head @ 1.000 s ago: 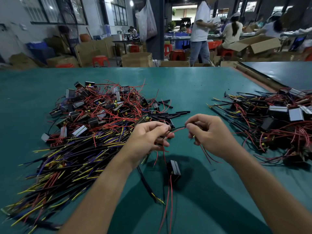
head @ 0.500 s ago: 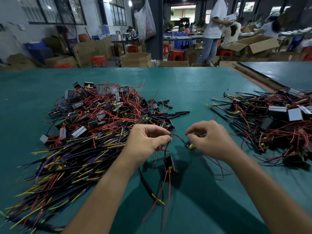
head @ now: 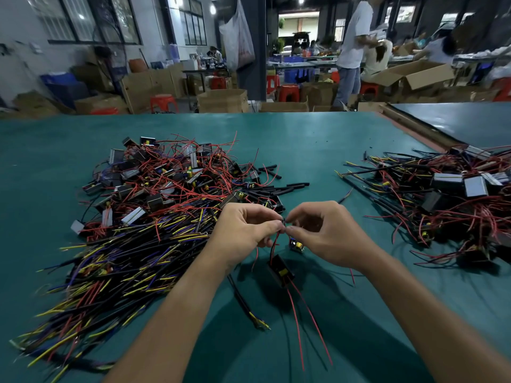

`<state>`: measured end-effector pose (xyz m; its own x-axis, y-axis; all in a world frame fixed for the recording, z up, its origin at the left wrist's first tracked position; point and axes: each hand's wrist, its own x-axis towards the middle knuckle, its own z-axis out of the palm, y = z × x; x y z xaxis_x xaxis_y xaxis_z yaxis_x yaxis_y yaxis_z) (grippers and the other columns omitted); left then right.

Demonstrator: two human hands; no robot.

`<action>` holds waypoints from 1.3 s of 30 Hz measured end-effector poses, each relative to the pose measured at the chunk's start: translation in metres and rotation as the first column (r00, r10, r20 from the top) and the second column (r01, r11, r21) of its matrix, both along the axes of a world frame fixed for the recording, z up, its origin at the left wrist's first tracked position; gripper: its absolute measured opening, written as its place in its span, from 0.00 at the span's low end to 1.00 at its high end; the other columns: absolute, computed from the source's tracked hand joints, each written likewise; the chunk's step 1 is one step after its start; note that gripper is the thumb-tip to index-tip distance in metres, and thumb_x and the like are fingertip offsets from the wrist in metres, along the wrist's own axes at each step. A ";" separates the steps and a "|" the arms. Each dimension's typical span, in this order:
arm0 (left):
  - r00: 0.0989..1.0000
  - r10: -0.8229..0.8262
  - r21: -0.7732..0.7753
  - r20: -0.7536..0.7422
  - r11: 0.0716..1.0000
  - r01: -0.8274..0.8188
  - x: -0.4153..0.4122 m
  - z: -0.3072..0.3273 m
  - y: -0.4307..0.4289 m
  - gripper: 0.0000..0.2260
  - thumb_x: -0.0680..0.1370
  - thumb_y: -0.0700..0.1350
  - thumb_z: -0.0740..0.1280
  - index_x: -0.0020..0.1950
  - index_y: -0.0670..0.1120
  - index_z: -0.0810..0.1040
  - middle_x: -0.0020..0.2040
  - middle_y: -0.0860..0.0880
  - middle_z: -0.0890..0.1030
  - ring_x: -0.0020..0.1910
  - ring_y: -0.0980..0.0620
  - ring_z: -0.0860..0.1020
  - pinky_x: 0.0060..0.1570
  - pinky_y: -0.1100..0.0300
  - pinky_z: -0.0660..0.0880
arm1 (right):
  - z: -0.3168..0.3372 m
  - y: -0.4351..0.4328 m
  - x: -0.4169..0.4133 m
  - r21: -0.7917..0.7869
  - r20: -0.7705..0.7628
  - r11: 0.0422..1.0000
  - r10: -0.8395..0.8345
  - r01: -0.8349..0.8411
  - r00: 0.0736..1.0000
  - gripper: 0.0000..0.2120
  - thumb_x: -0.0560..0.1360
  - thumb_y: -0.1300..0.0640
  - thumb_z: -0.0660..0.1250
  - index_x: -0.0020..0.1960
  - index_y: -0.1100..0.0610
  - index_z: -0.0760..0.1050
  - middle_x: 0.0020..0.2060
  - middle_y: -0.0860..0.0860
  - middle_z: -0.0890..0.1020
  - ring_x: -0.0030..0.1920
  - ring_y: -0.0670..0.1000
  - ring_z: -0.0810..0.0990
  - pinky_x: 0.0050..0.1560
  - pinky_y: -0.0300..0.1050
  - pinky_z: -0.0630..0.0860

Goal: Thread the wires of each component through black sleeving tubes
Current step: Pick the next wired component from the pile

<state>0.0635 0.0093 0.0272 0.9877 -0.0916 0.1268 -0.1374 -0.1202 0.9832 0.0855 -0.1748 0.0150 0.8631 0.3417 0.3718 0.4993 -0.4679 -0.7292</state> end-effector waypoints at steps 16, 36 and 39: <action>0.999 -0.040 0.055 -0.016 0.998 0.040 0.004 -0.007 0.003 0.07 0.74 0.38 0.73 0.38 0.47 0.85 0.35 0.46 0.85 0.29 0.51 0.78 0.33 0.59 0.79 | 0.005 0.003 -0.004 -0.049 0.043 0.998 -0.027 0.029 0.999 0.09 0.76 0.57 0.68 0.37 0.51 0.77 0.27 0.41 0.78 0.26 0.41 0.72 0.31 0.33 0.67; 0.999 -0.035 0.139 -0.014 0.990 0.037 0.002 -0.005 -0.004 0.06 0.78 0.38 0.68 0.42 0.41 0.82 0.34 0.49 0.83 0.26 0.51 0.77 0.33 0.58 0.77 | 0.006 -0.001 -0.004 -0.068 -0.012 0.998 0.005 -0.006 1.000 0.08 0.74 0.59 0.69 0.38 0.49 0.77 0.29 0.38 0.78 0.27 0.42 0.72 0.30 0.39 0.70; 1.000 -0.024 0.137 -0.017 0.990 0.026 0.003 -0.005 -0.004 0.04 0.76 0.35 0.69 0.42 0.40 0.82 0.35 0.45 0.84 0.28 0.50 0.77 0.33 0.57 0.77 | 0.005 -0.001 -0.001 -0.075 -0.019 0.997 -0.016 0.015 1.000 0.08 0.75 0.58 0.70 0.38 0.48 0.78 0.29 0.37 0.77 0.26 0.41 0.71 0.30 0.33 0.67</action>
